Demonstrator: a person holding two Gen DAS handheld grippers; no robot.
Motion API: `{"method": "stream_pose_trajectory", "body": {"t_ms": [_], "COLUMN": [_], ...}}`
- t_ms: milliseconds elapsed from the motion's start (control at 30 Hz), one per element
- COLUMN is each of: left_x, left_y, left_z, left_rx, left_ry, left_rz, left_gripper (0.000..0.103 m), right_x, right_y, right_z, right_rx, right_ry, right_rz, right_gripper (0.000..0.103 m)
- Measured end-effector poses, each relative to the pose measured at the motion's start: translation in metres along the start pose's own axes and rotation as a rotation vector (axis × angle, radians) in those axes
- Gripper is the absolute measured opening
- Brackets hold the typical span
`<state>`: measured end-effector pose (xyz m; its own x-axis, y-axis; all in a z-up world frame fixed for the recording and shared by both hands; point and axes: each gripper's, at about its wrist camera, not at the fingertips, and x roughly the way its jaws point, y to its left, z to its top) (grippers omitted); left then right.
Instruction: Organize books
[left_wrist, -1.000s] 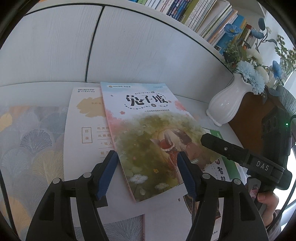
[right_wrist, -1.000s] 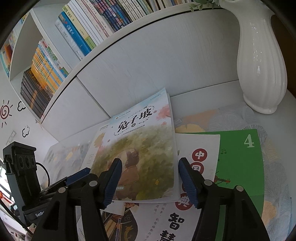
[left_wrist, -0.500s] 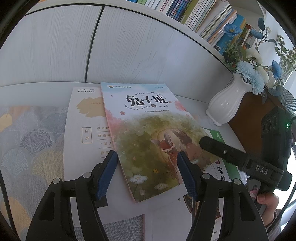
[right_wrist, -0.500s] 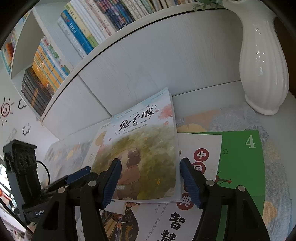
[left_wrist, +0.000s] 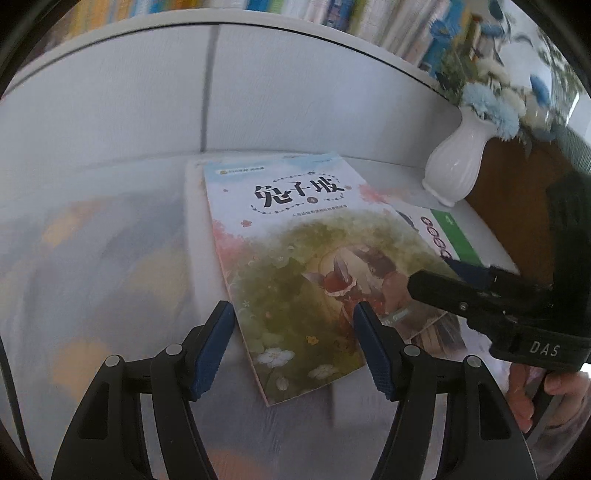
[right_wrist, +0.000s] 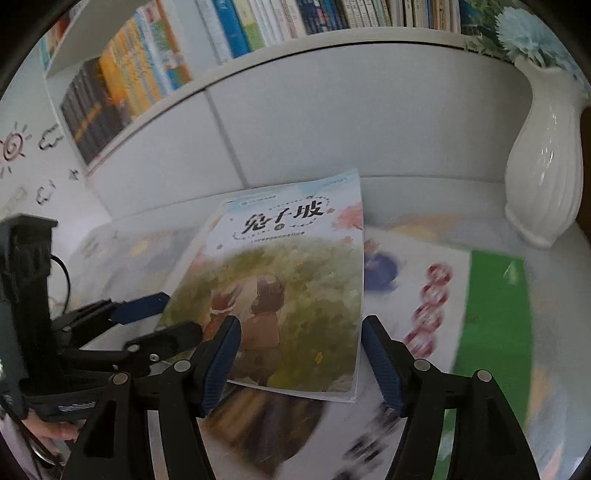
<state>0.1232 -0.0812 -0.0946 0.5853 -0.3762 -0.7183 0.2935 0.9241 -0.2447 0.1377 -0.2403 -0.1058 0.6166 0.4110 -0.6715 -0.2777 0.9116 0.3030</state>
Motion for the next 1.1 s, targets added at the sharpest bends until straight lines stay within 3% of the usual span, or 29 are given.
{"method": "stream_pose_trajectory", "body": {"t_ms": [367, 467, 533, 633, 700, 833, 867, 967, 1100], "left_x": [-0.1, -0.104, -0.087, -0.08, -0.075, -0.079, -0.083, -0.107, -0.129], "left_y": [0.047, 0.062, 0.071, 0.072, 0.067, 0.054, 0.054, 0.063, 0.07], "left_z": [-0.09, -0.084, -0.076, -0.069, -0.067, -0.073, -0.076, -0.093, -0.117], "left_rx": [-0.13, -0.139, -0.142, -0.121, -0.08, 0.024, 0.028, -0.058, -0.023], "left_ry": [0.049, 0.021, 0.057, 0.045, 0.069, 0.111, 0.117, 0.144, 0.179], "left_rz": [-0.096, -0.038, 0.018, 0.034, 0.022, 0.053, 0.05, -0.02, -0.095], "left_gripper": [0.063, 0.062, 0.062, 0.061, 0.061, 0.063, 0.063, 0.063, 0.062], "right_x": [-0.066, -0.066, -0.055, -0.021, -0.016, -0.01, -0.013, -0.02, -0.038], "right_y": [0.076, 0.074, 0.071, 0.074, 0.077, 0.093, 0.099, 0.118, 0.123], "right_z": [-0.084, -0.082, -0.074, -0.061, -0.061, -0.066, -0.069, -0.084, -0.114], "right_rx": [-0.024, 0.028, 0.076, 0.06, 0.053, 0.101, 0.083, 0.02, 0.017], "right_ry": [0.111, 0.084, 0.1, 0.183, 0.167, 0.232, 0.231, 0.26, 0.335], "right_rz": [0.196, 0.154, 0.165, 0.059, 0.029, 0.16, 0.15, 0.136, 0.312], "right_gripper": [0.066, 0.066, 0.066, 0.066, 0.067, 0.071, 0.071, 0.072, 0.073]}}
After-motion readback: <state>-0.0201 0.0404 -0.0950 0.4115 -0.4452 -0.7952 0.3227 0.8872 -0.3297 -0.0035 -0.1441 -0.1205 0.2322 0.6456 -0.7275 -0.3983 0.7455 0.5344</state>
